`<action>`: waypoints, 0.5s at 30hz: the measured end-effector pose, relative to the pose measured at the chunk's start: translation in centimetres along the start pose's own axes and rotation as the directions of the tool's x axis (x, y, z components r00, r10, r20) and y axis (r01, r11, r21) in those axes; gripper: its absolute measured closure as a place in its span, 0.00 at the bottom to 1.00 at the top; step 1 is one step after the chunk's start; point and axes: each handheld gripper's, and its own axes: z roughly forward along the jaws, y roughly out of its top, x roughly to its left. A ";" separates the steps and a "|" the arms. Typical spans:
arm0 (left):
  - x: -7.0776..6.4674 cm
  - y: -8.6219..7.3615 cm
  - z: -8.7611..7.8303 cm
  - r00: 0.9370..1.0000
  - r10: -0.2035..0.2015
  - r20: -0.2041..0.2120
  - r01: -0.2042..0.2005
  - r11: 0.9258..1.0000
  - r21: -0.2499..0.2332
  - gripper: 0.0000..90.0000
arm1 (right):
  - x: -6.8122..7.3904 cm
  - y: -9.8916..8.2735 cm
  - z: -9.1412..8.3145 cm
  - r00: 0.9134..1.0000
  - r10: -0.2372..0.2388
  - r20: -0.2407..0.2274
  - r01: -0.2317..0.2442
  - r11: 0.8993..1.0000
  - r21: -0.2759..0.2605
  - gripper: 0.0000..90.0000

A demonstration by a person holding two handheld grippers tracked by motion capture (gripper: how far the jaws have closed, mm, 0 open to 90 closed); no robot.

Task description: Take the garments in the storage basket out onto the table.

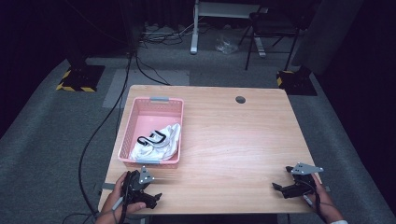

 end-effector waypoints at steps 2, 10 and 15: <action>-0.1 0.2 -0.2 1.000 0.008 -0.009 -0.008 1.000 -0.005 0.05 | 0.0 0.0 0.0 1.000 0.000 0.000 0.000 1.000 0.000 0.01; -0.5 0.8 -1.1 1.000 0.024 -0.016 -0.024 0.999 -0.034 0.05 | 0.0 0.0 0.0 1.000 0.000 0.000 0.000 1.000 0.000 0.01; -0.5 1.0 -1.4 1.000 0.024 -0.013 -0.025 0.998 -0.049 0.05 | 0.0 0.0 0.0 1.000 0.000 0.000 0.000 1.000 0.000 0.01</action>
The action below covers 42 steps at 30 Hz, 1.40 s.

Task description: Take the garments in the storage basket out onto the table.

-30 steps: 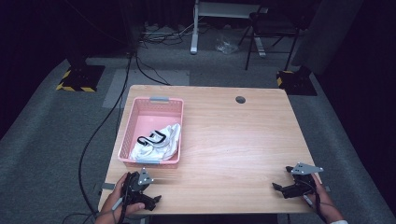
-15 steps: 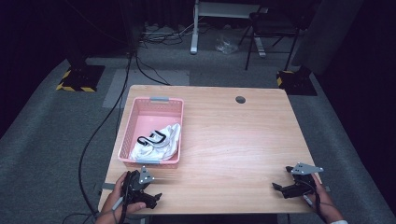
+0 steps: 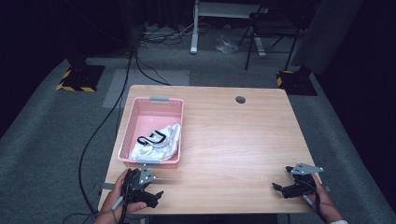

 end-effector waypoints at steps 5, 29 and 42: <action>-0.1 0.2 -0.2 1.000 0.007 -0.011 -0.007 1.000 -0.003 0.05 | 0.0 0.0 0.0 1.000 0.000 0.000 0.000 1.000 0.000 0.01; 0.4 2.9 -2.5 0.994 0.057 -0.095 -0.060 0.997 -0.038 0.05 | 0.0 0.0 0.0 1.000 0.001 0.001 -0.001 1.000 0.000 0.01; 0.8 4.0 -2.0 0.992 0.066 -0.107 -0.070 0.997 -0.036 0.04 | 0.0 0.0 0.0 1.000 0.001 0.001 -0.001 1.000 0.000 0.01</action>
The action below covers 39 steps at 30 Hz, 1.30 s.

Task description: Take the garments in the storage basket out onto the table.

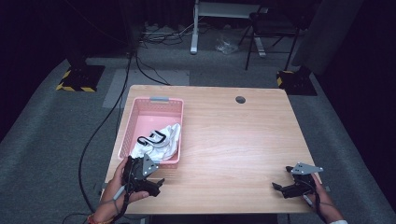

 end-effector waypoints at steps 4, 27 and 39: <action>0.1 0.7 0.4 1.000 0.018 0.001 -0.018 1.000 0.002 0.04 | 0.0 0.0 0.0 1.000 0.000 0.000 0.000 1.000 0.000 0.01; 1.4 3.2 1.3 0.999 0.051 -0.015 -0.050 0.999 0.012 0.04 | 0.0 0.0 0.0 1.000 0.000 0.000 0.000 1.000 0.000 0.01; 2.8 4.0 2.3 0.999 0.031 -0.007 -0.031 0.999 0.018 0.04 | 0.0 0.0 0.0 1.000 0.000 0.000 0.000 1.000 0.000 0.01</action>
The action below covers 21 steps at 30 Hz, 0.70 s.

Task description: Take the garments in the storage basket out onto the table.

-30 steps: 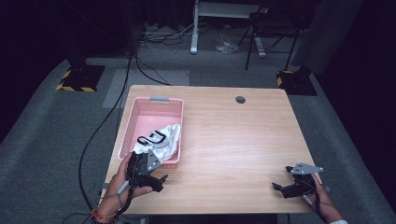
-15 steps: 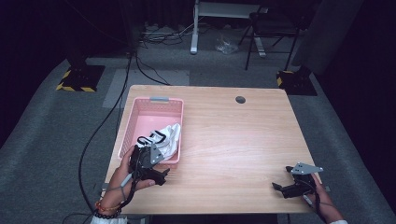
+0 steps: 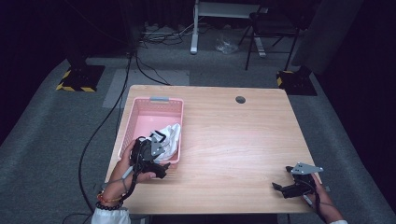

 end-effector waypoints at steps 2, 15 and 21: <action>0.3 0.1 0.3 1.000 -0.018 0.004 0.018 1.000 -0.005 0.04 | 0.0 0.0 0.0 1.000 0.000 0.000 0.000 1.000 0.000 0.01; 2.0 1.1 1.1 0.999 -0.048 -0.018 0.048 0.999 0.005 0.04 | 0.0 0.0 0.0 1.000 0.001 0.001 -0.001 1.000 0.000 0.01; 2.5 1.3 1.9 0.999 -0.053 -0.005 0.053 0.998 0.032 0.05 | 0.0 0.0 0.0 1.000 0.001 0.001 -0.001 1.000 0.000 0.01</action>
